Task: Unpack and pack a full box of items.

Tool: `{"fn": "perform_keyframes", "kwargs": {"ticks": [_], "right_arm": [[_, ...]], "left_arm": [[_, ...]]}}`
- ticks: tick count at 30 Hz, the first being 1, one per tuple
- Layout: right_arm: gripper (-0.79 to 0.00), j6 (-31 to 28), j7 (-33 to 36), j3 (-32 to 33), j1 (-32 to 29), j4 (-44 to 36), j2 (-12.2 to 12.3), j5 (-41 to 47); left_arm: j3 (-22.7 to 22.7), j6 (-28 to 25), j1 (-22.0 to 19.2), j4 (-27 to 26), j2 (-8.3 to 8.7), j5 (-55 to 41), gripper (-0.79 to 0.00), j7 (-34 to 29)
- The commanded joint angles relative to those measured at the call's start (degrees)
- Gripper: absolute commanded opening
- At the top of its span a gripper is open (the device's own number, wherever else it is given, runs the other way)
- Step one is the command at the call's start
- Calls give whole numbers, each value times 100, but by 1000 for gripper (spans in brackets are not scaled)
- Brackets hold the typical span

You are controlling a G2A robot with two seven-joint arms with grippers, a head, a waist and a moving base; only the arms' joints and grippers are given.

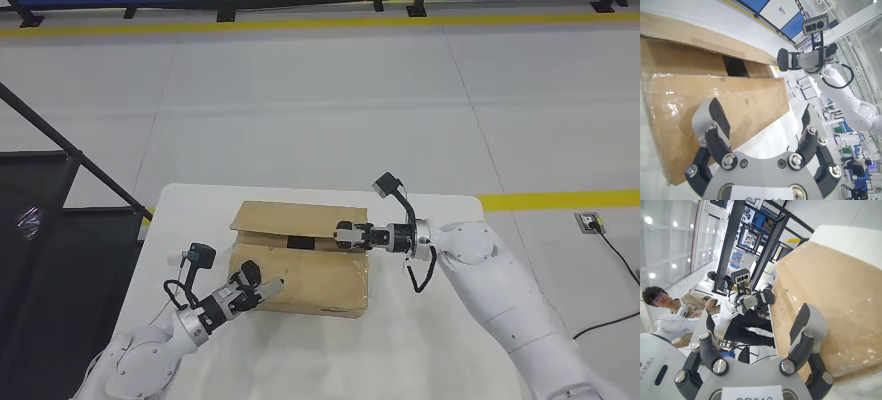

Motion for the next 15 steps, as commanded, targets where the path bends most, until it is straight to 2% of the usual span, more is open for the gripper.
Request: {"fn": "perform_keyframes", "kwargs": {"ticks": [1,8,15], "right_arm": [[0,142,85,-4,-14,-9,-4,83],[0,549,-23,-4,-81,148,-32,244],[0,556,121,-91,-100,476,-119,542]], "left_arm": [[2,-1,2,4,-4,20,0,9],[44,44,-18,11,-23,63,0,44],[-32,87,32,-5,-47,-60,0,320]]}}
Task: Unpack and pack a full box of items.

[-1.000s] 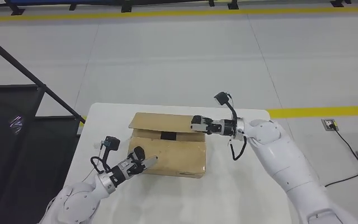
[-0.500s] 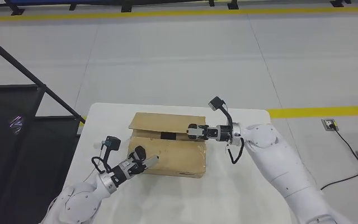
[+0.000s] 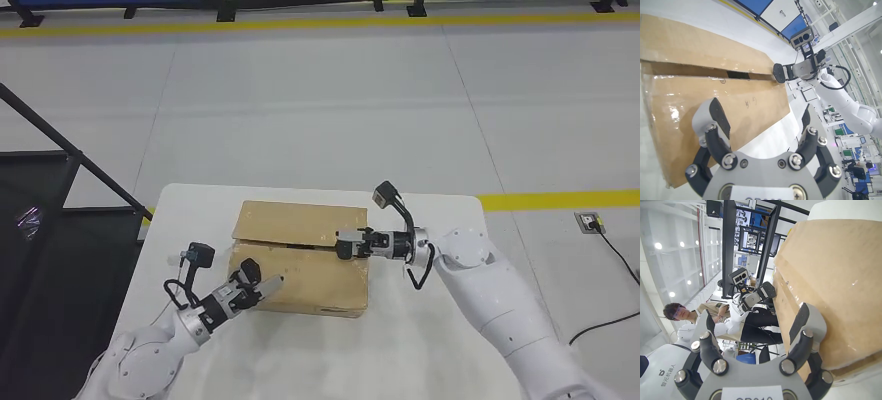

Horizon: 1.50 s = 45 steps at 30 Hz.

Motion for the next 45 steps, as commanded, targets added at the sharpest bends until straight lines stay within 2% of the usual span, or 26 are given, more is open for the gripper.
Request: {"fn": "perform_keyframes", "kwargs": {"ticks": [1,10,15,17,19,33,36,39,45], "right_arm": [[0,-77,32,-40,2,104,-32,52],[0,-80,-289,-190,94,535,-177,22],[0,-115,-236,-209,134,678,-231,122],[0,-115,-236,-209,134,678,-231,122],[0,-115,-236,-209,134,678,-231,122],[0,-115,-236,-209,134,678,-231,122],[0,-115,-236,-209,134,678,-231,122],[0,-115,-236,-209,134,678,-231,122],[0,-115,-236,-209,134,678,-231,122]], "left_arm": [[-53,29,33,-23,-7,-107,0,104],[-532,35,314,-228,-2,-435,0,491],[-1143,77,667,-291,15,-830,0,832],[-1486,316,833,-285,6,-1188,0,1170],[-1784,478,929,-341,6,-1564,0,1245],[-1785,519,942,-298,1,-1636,0,1283],[-1670,786,990,-77,-50,-2402,0,1249],[-1461,959,988,255,-79,-2484,0,1131],[-951,814,915,1098,-204,-3456,0,944]]}}
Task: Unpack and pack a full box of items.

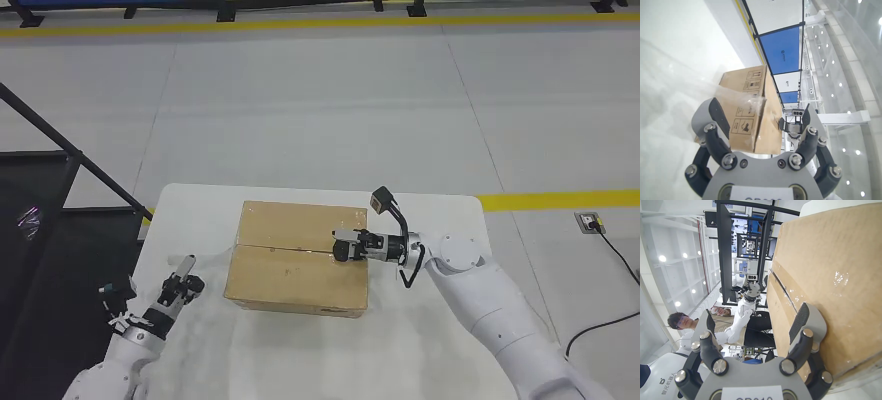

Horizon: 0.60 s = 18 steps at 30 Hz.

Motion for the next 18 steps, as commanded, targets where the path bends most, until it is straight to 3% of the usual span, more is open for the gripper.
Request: {"fn": "perform_keyframes", "kwargs": {"ticks": [1,7,18], "right_arm": [[0,0,0,0,0,0,0,0],[0,0,0,0,0,0,0,0],[0,0,0,0,0,0,0,0]], "left_arm": [[140,-56,-64,328,-42,-369,0,-20],[510,-5,-453,832,-145,-620,0,9],[1011,368,-1820,2243,-379,-1754,0,-221]]}}
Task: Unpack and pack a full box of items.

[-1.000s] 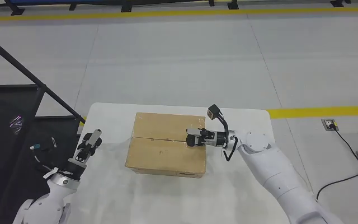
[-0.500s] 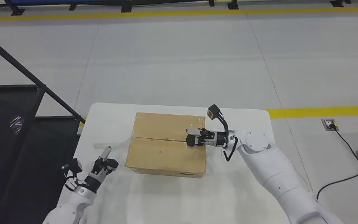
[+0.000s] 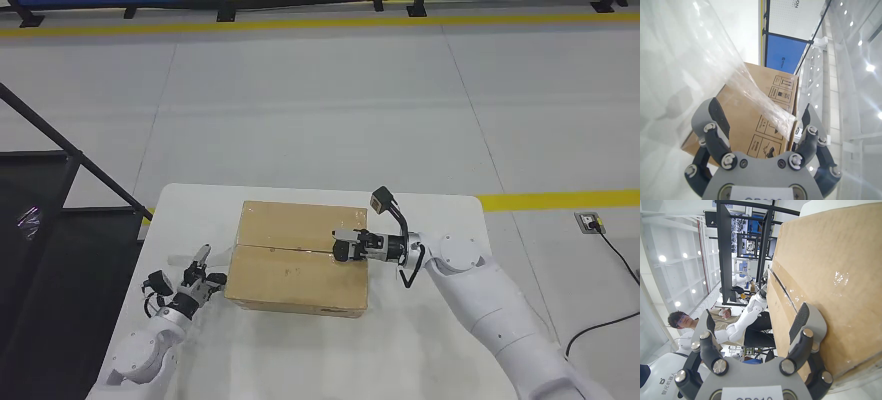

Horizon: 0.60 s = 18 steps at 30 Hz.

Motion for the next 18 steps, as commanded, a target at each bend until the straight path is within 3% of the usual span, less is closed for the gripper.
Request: {"fn": "perform_keyframes", "kwargs": {"ticks": [1,10,14,18], "right_arm": [[0,0,0,0,0,0,0,0],[0,0,0,0,0,0,0,0],[0,0,0,0,0,0,0,0],[0,0,0,0,0,0,0,0]], "left_arm": [[79,-43,-226,296,-48,-208,0,-26],[151,-641,-814,1213,-186,-801,0,-563],[45,-1064,-764,1156,-199,-779,0,-519],[-146,-1347,-522,757,-179,-609,0,-299]]}}
